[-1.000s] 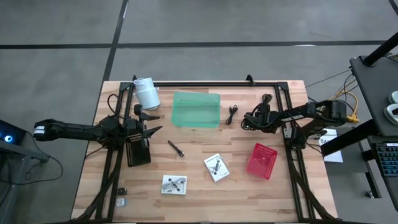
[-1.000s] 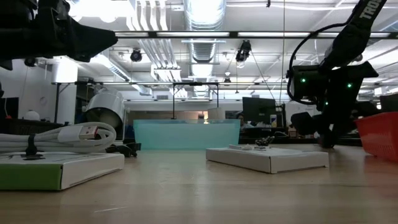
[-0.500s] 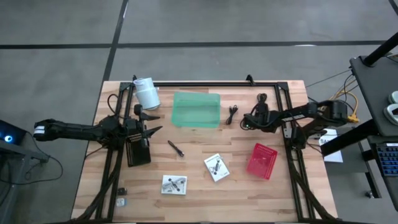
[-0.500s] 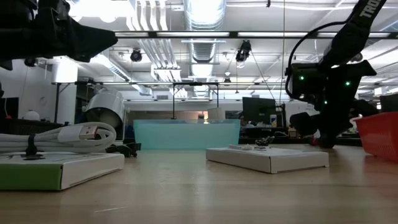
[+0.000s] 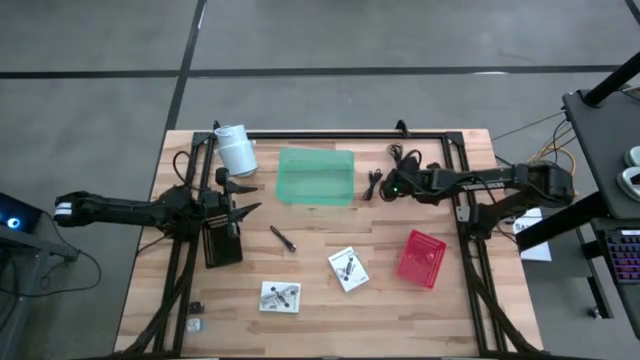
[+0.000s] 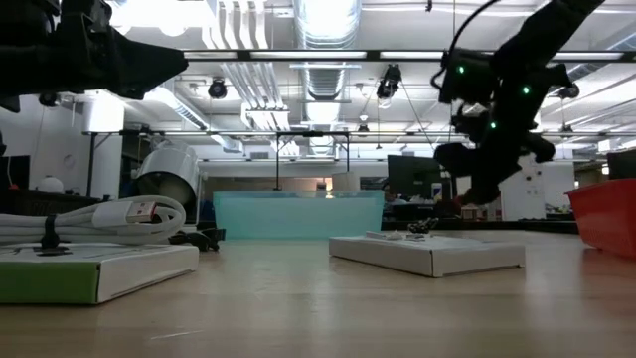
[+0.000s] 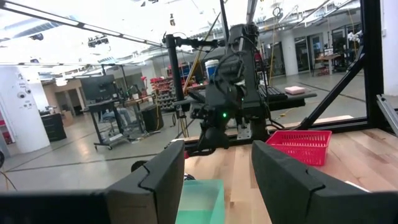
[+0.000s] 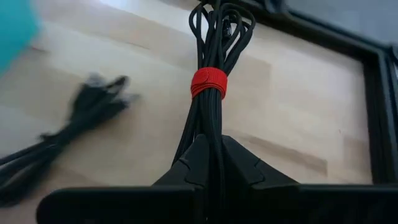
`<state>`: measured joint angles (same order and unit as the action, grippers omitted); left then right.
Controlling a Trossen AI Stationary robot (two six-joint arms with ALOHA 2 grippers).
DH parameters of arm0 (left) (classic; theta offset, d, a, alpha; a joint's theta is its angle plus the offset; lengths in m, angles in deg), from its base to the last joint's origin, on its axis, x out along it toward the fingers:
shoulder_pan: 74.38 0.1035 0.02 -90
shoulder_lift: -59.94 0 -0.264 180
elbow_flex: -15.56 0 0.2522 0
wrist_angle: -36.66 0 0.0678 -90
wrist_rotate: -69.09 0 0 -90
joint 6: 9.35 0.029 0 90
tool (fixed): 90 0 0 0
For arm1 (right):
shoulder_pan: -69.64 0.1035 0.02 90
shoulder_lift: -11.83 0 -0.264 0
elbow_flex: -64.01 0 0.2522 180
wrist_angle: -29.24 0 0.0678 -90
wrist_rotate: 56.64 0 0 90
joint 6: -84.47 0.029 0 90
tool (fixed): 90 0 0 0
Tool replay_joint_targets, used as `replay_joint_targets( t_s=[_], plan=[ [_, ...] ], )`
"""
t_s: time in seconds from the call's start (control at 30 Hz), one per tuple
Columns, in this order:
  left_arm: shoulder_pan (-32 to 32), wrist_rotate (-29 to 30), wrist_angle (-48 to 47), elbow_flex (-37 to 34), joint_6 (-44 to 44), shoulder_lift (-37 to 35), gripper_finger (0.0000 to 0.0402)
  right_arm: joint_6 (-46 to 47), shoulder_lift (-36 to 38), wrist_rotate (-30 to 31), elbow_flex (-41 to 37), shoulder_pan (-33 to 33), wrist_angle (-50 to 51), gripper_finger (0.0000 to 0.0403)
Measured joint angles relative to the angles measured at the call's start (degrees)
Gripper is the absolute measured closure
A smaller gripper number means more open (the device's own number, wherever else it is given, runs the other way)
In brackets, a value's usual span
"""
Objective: Pick and place items into bin
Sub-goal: Put the top right black charger cable into the green bin
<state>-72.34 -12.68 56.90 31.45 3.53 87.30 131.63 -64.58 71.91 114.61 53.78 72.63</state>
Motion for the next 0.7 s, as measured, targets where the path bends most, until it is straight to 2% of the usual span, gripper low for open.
replay_joint_targets(
  t_s=[0.17,0.7],
  plan=[
    [0.00,-0.01,0.01,0.00,0.00,0.00,0.0230,-6.36,1.88,-1.56,2.83,1.09,-0.07,0.0390],
    [0.00,-0.02,0.02,0.00,-0.02,0.00,0.0230,-18.12,2.52,-2.28,7.13,2.50,-2.91,0.0390]
  ],
)
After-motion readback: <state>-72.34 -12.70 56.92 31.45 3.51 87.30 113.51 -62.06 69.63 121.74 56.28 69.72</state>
